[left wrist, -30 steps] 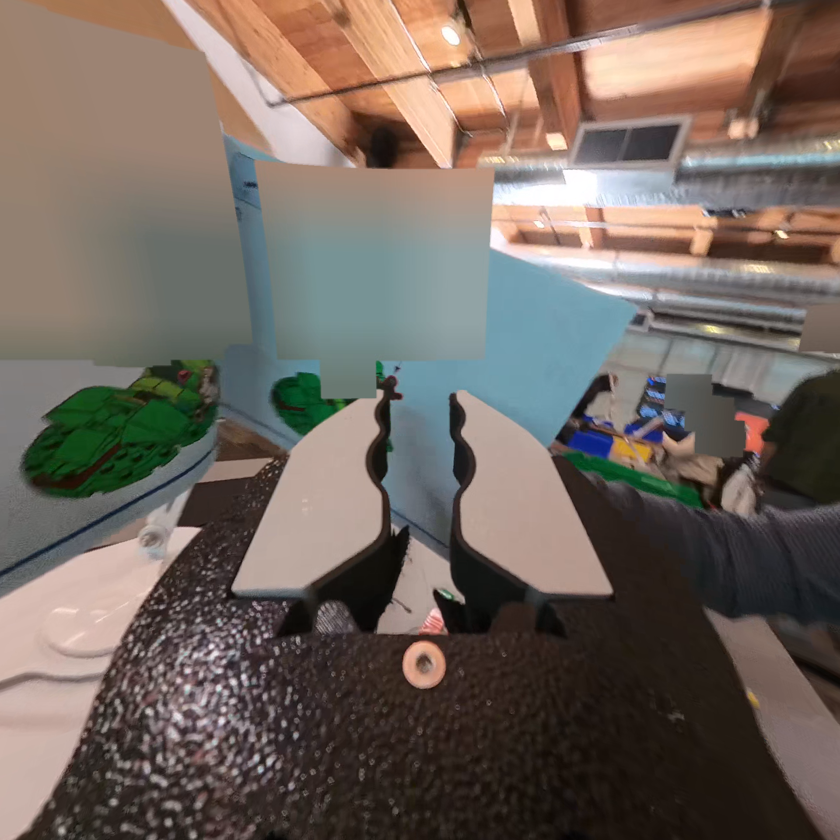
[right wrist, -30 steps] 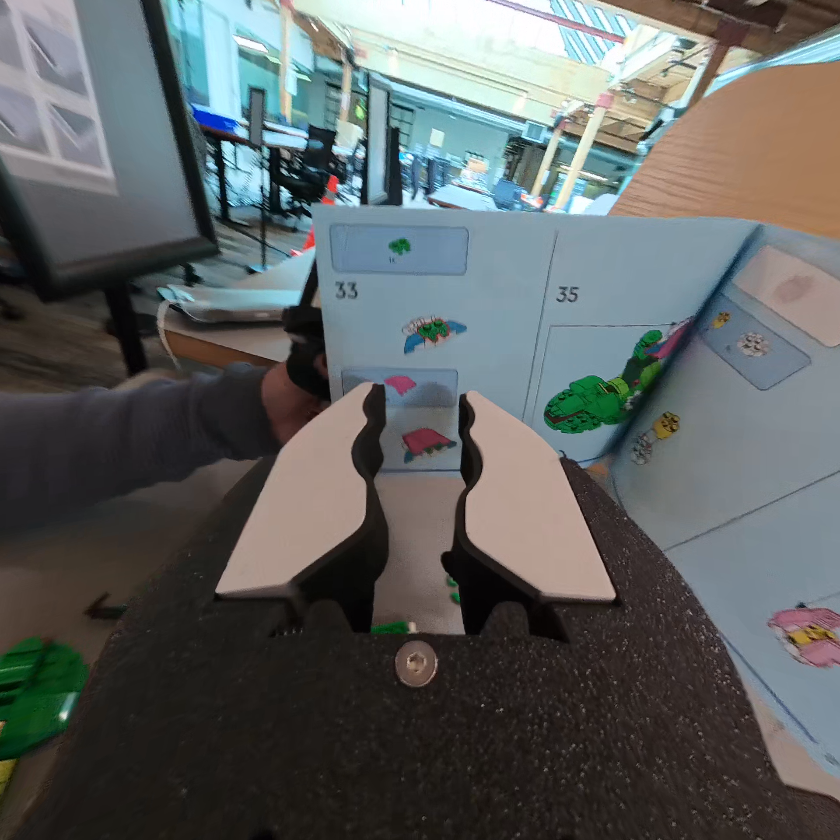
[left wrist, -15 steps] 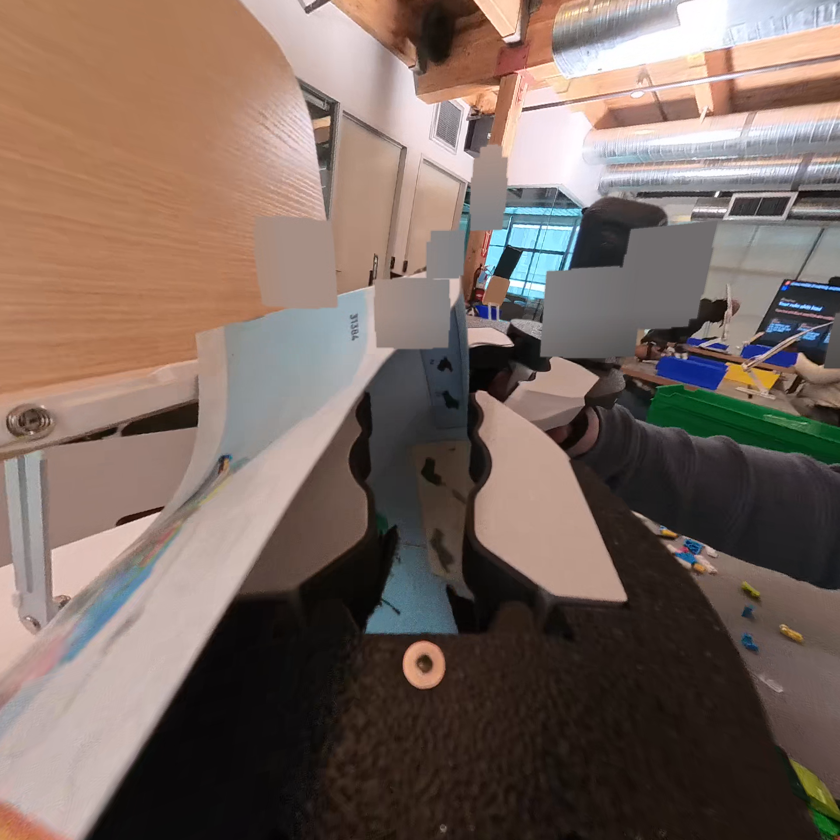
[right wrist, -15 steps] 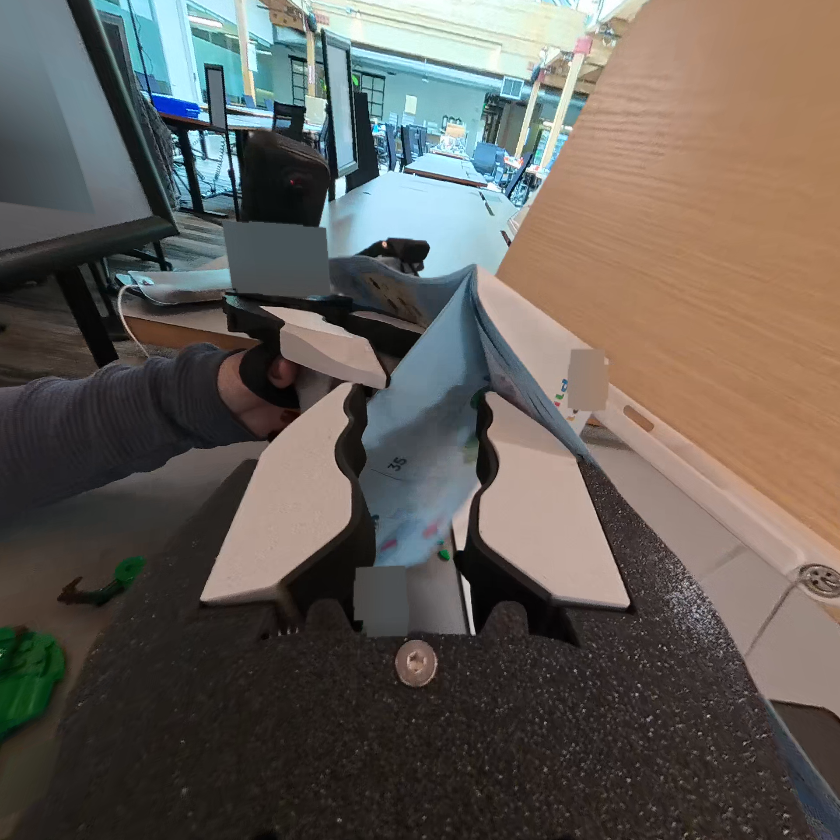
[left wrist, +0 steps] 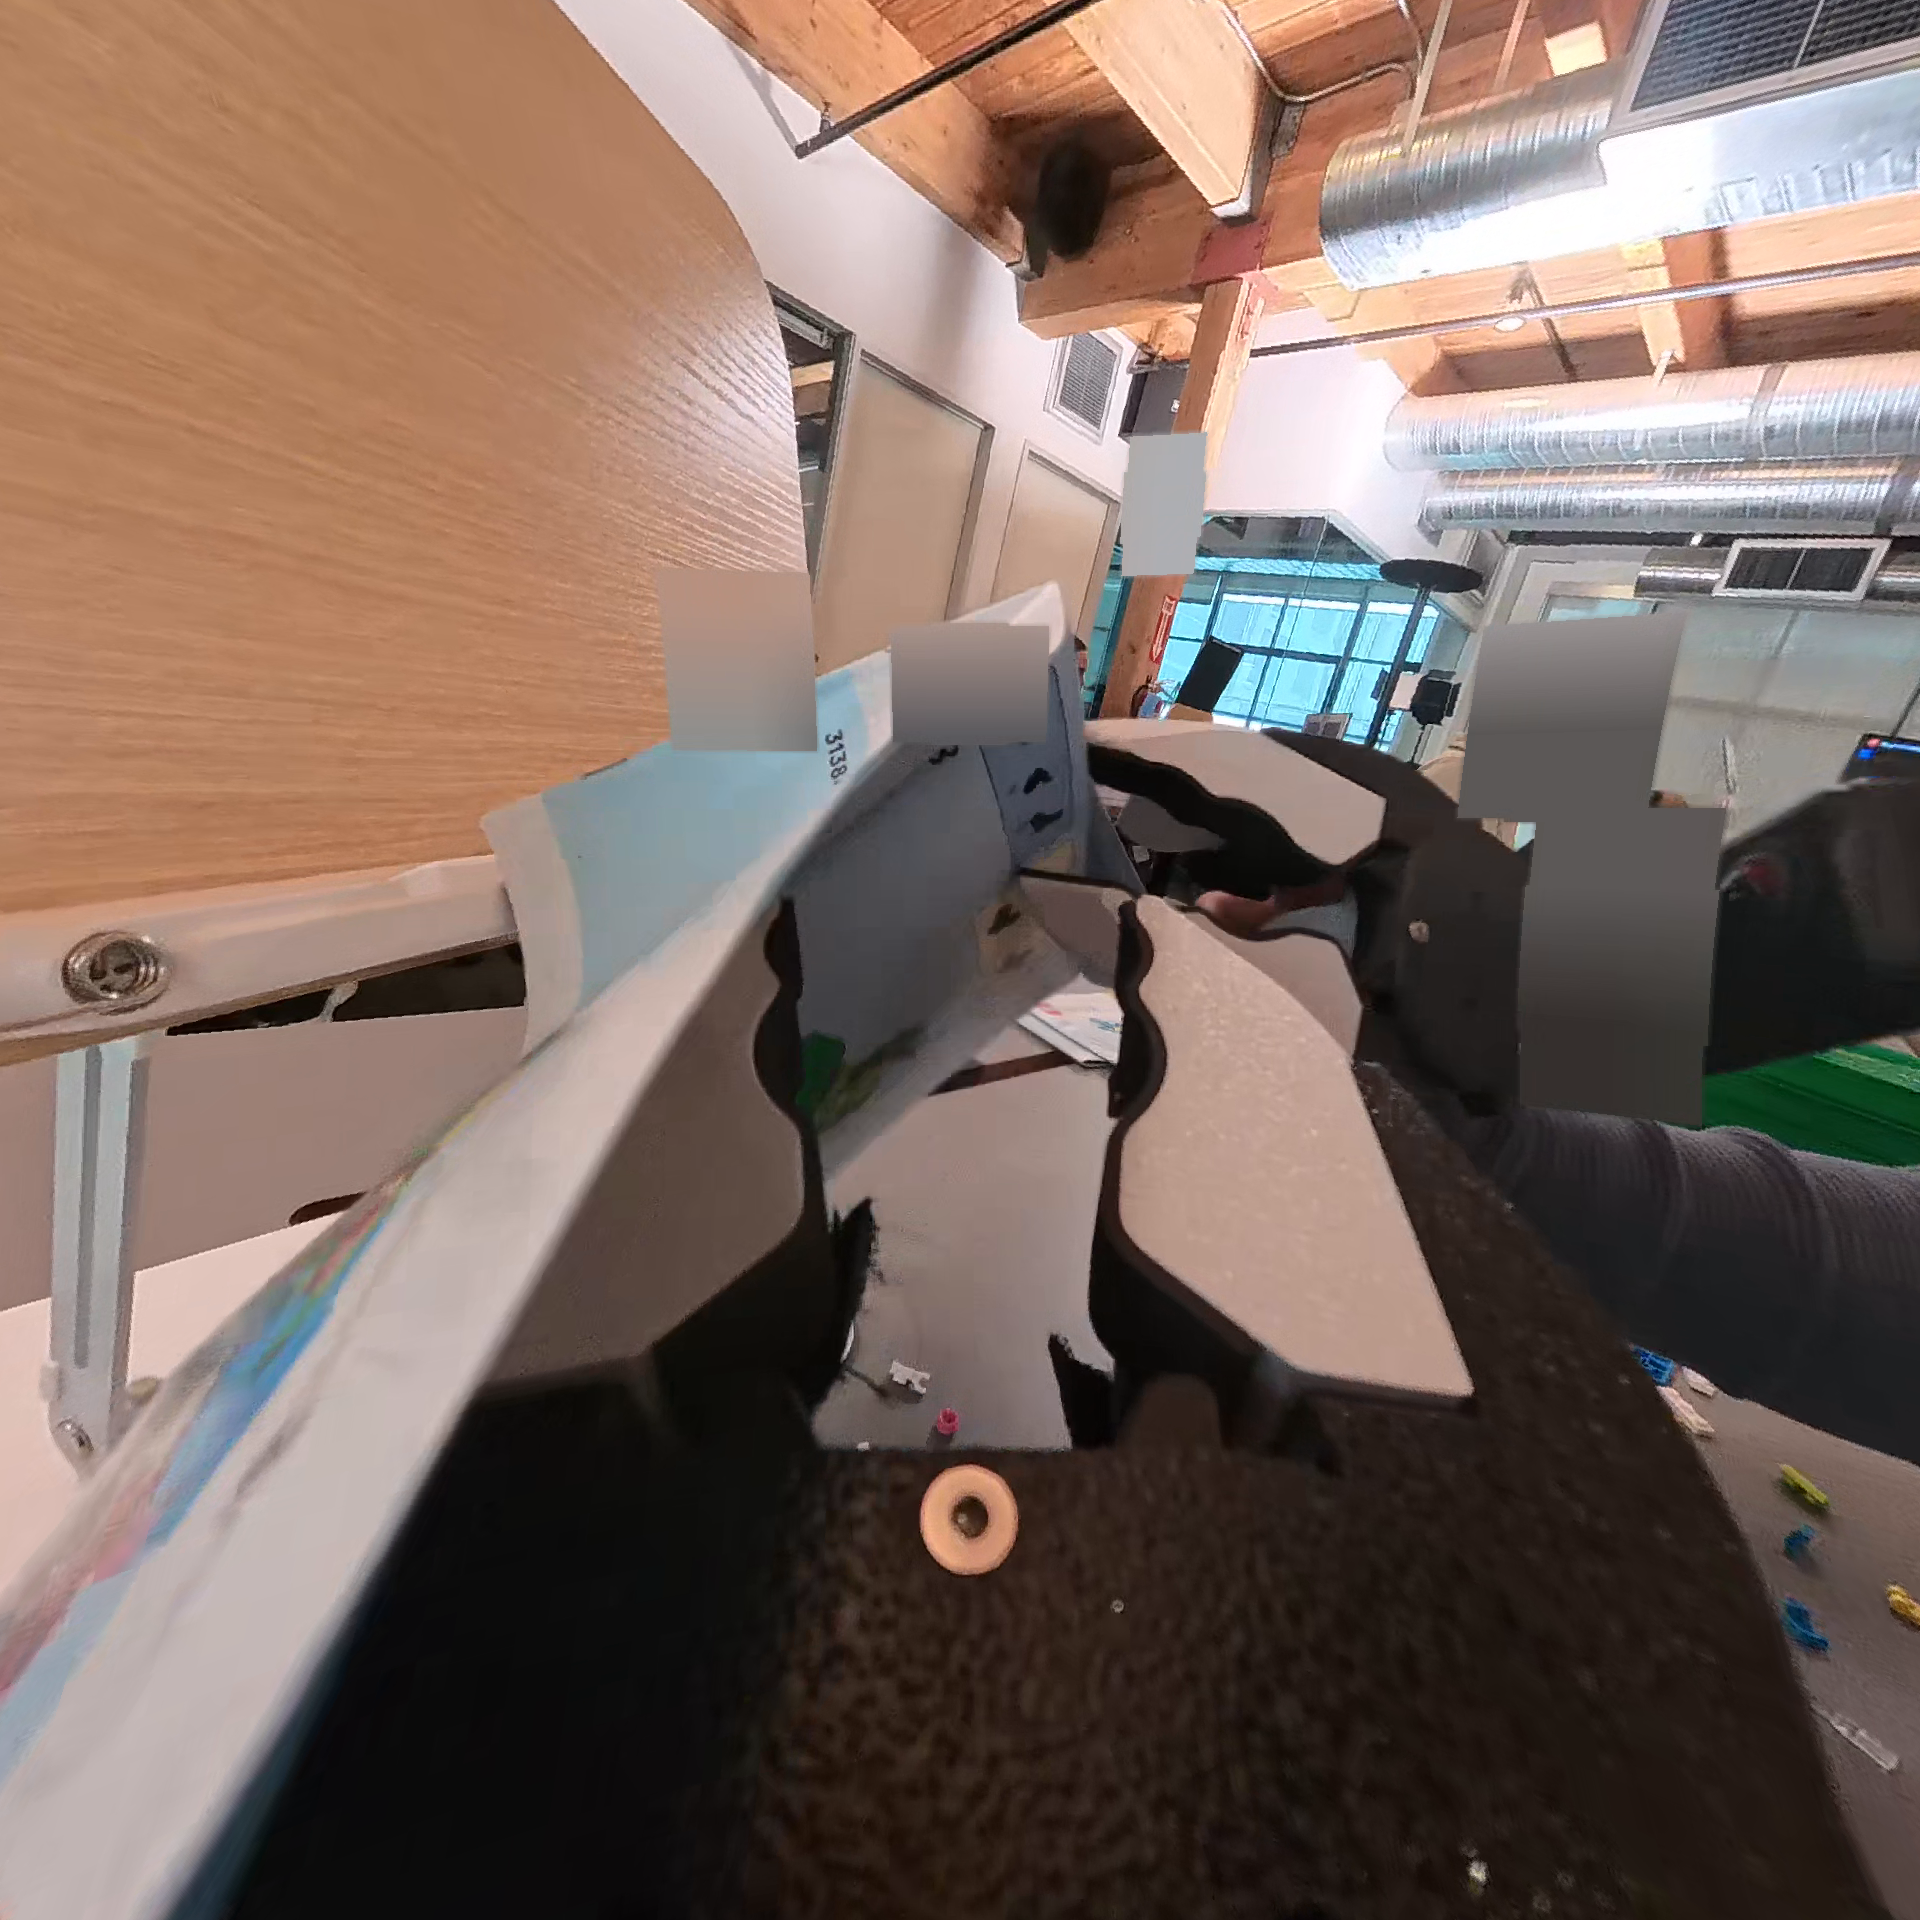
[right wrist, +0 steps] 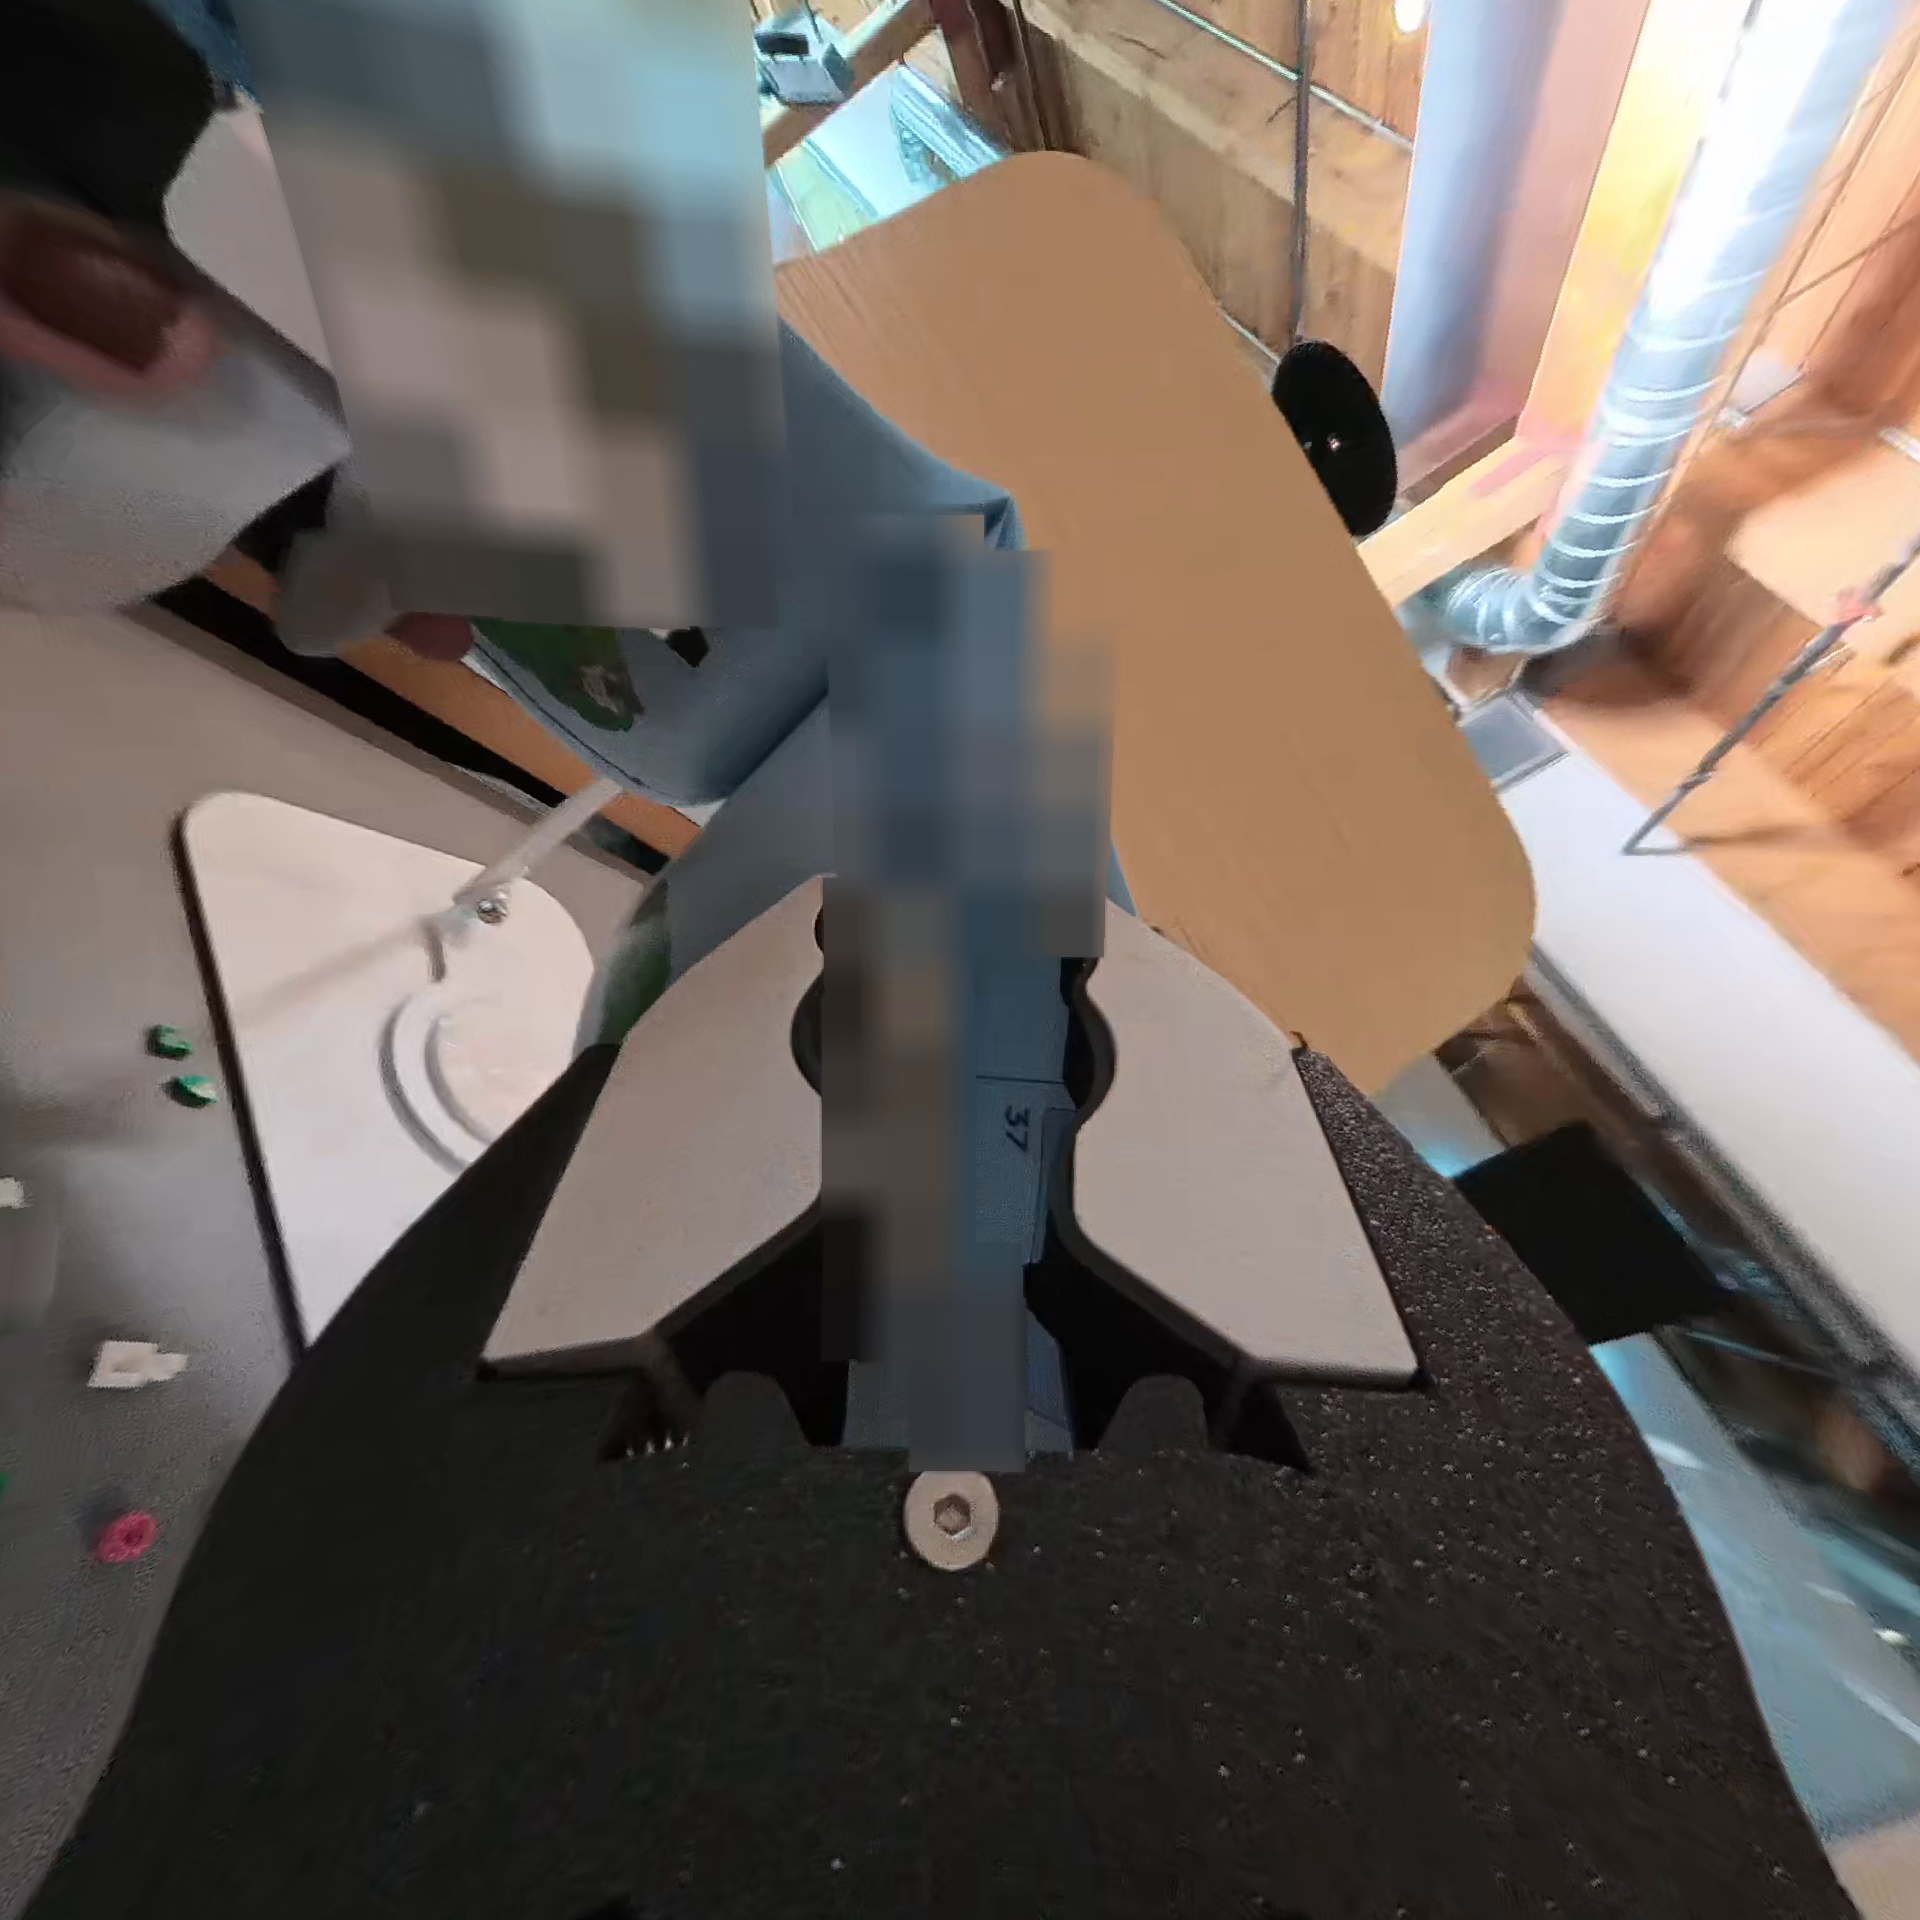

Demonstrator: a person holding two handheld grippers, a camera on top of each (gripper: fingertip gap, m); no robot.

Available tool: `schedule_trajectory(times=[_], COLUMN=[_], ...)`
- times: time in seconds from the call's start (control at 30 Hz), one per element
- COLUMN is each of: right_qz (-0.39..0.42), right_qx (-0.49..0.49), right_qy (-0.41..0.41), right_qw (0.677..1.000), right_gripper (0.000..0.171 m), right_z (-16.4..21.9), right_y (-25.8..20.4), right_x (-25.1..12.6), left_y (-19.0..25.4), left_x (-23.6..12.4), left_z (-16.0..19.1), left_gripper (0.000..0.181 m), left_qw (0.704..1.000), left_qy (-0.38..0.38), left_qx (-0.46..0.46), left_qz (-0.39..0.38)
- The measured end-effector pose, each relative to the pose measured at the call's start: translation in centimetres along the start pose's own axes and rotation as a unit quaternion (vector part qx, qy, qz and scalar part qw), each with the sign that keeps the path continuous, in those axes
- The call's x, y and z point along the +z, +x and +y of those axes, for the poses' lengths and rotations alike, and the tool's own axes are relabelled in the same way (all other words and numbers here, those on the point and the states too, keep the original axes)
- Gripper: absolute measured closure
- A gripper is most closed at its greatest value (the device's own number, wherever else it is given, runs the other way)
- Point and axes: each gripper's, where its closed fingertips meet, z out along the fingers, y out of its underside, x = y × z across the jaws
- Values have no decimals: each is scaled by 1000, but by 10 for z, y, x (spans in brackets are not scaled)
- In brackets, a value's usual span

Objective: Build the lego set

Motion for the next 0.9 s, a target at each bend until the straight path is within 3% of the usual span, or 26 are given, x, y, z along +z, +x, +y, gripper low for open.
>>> schedule_trajectory(times=[0.27, 0.37, 0.5, 0.57, 0.67, 0.9], right_qz=[9, 33, -10, -40, -87, -228], right_qx=[-50, -63, -55, -56, -64, -52], right_qy=[-15, -28, -45, -65, -92, -141], right_qw=[999, 997, 997, 995, 990, 962], right_gripper=[129, 118, 108, 124, 169, 171], right_z=[8, 12, 18, 24, 29, 6], right_y=[7, 17, 8, 1, -6, 32], right_x=[-8, -11, -10, -8, -8, 11], left_y=[-3, -4, -5, -6, -6, -15], left_x=[-2, -2, -2, -3, -4, -15], left_z=[-3, -3, -3, -2, -4, -35], left_gripper=[124, 122, 123, 123, 123, 136], left_qw=[1000, 1000, 1000, 1000, 1000, 995], left_qy=[13, 14, 15, 12, 10, -8], left_qx=[-8, -14, -19, -17, -9, 77], left_qz=[-4, -4, -3, -3, -8, -70])
